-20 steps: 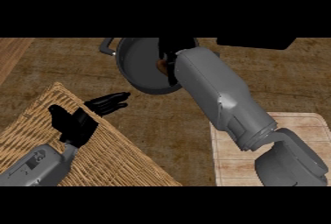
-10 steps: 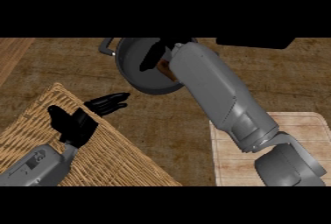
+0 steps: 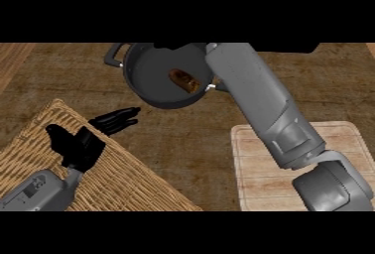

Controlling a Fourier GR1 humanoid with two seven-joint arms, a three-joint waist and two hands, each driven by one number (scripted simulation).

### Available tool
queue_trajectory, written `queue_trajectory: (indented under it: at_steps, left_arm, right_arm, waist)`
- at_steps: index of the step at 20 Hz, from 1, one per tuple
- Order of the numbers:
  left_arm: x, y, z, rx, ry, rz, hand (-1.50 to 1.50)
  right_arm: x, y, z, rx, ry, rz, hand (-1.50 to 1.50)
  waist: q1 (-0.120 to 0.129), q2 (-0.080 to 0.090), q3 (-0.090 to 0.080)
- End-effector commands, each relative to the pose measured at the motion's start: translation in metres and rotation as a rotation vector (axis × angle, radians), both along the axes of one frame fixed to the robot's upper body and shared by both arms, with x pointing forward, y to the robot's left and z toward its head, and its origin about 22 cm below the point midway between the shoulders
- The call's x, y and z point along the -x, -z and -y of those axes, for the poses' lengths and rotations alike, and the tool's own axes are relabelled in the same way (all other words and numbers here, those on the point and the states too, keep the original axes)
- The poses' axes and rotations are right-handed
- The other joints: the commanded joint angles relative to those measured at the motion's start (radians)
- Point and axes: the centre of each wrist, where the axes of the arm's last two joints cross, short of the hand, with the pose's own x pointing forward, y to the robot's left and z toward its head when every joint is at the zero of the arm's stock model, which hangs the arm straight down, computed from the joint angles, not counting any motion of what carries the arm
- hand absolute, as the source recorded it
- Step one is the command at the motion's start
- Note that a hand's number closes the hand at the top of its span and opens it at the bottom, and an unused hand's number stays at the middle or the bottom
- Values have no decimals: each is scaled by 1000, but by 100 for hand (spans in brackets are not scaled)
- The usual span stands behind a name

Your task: Pick the sweet potato from the cutting board and place it in the pot

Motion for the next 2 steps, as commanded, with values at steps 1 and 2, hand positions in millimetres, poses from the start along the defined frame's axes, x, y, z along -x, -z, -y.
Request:
queue_trajectory:
  at_steps: [1,2]
  left_arm:
    - [19,29,-5,-130,12,-133,0]
    - [21,38,6,-134,14,-120,0]
  right_arm:
    - [-9,4,35,-134,54,62,-150]
    - [-10,3,34,-137,28,41,-150]
  waist:
    - [-16,6,-12]
    - [-22,7,-13]
